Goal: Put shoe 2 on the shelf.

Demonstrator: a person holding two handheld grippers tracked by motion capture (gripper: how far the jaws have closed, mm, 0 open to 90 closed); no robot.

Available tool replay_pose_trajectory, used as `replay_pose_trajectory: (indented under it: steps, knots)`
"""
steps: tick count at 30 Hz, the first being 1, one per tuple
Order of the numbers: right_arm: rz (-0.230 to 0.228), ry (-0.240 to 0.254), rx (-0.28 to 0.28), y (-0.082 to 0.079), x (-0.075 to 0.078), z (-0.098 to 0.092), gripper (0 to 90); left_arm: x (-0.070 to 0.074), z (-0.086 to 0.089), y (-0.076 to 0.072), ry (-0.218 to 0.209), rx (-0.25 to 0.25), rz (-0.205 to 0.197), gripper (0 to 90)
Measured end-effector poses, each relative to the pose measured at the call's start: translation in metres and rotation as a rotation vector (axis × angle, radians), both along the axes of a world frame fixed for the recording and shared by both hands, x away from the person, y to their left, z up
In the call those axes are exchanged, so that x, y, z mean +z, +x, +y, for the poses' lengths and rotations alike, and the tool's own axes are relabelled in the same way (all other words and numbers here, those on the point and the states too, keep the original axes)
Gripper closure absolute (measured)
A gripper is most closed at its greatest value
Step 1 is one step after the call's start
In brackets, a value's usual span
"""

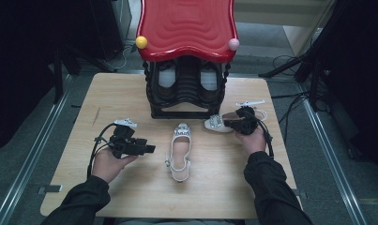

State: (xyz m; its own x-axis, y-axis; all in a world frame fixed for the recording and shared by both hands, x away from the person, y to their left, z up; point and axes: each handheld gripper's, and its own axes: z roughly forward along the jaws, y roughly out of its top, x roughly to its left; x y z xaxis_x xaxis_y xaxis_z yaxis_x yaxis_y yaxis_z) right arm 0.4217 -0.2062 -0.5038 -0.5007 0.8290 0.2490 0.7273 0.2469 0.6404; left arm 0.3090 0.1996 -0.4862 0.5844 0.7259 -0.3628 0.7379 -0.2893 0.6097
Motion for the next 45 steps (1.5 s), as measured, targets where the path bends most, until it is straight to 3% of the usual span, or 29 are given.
replay_pose_trajectory:
  steps: [6, 9, 12, 24, 31, 36, 45]
  knots:
    - [-0.007, -0.014, 0.032, -0.003, 0.0, 0.008, 90.0, 0.0, 0.0, 0.001, 0.005, -0.006, 0.0, 45.0]
    - [-0.016, 0.001, 0.034, -0.002, 0.002, 0.003, 90.0, 0.0, 0.0, 0.001, 0.0, 0.001, -0.004, 45.0]
    - [-0.037, -0.032, 0.024, -0.003, 0.007, -0.003, 90.0, 0.0, 0.0, 0.001, 0.001, -0.005, -0.002, 45.1]
    - [-0.126, 0.01, -0.056, -0.011, 0.043, -0.055, 90.0, 0.0, -0.001, 0.0, 0.008, -0.008, -0.002, 45.0]
    - [-0.164, -0.007, -0.083, -0.012, 0.056, -0.072, 90.0, -0.001, 0.002, -0.003, 0.011, 0.003, -0.001, 45.0]
    - [-0.136, -0.016, -0.105, -0.005, 0.048, -0.079, 90.0, -0.001, 0.004, -0.005, 0.01, 0.014, 0.004, 45.0]
    - [-0.041, -0.051, -0.031, -0.005, 0.03, -0.066, 90.0, 0.0, 0.006, -0.006, 0.008, 0.017, 0.002, 44.7]
